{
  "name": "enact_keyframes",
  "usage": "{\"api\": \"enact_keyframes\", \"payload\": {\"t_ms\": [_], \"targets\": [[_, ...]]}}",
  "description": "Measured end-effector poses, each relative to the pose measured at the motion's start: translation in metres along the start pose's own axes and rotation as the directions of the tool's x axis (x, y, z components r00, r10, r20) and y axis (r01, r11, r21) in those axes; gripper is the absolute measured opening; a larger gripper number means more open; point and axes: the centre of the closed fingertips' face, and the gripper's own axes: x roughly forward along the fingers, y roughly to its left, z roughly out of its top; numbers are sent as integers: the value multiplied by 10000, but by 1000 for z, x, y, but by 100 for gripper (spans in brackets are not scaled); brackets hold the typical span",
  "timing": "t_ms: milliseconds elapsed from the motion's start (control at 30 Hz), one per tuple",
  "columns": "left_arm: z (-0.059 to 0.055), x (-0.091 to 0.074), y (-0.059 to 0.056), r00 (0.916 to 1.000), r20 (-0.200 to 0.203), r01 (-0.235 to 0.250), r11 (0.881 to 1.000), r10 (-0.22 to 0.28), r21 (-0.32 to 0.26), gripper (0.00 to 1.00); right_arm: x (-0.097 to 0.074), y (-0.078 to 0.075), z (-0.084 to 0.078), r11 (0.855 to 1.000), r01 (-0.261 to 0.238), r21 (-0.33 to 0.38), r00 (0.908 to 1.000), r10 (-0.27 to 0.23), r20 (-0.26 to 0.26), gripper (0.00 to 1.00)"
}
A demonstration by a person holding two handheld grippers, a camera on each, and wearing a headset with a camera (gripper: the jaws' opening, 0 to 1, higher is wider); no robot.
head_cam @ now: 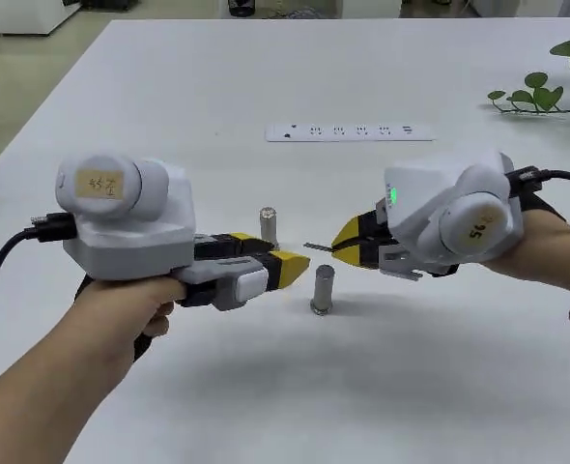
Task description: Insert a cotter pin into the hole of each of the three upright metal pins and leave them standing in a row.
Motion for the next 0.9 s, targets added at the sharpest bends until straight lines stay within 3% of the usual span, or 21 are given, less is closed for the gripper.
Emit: {"api": "enact_keyframes", "payload": {"t_ms": [300,900], "targets": [[-5,5,-4,9996,-244,103,9998,-108,-193,17,-2,5,15,9991,-41,-411,9995,54,317,0],[-6,6,-5,9995,-227,202,9989,-212,-431,4,2,9,36,9980,-157,-619,9974,200,692,0]]}}
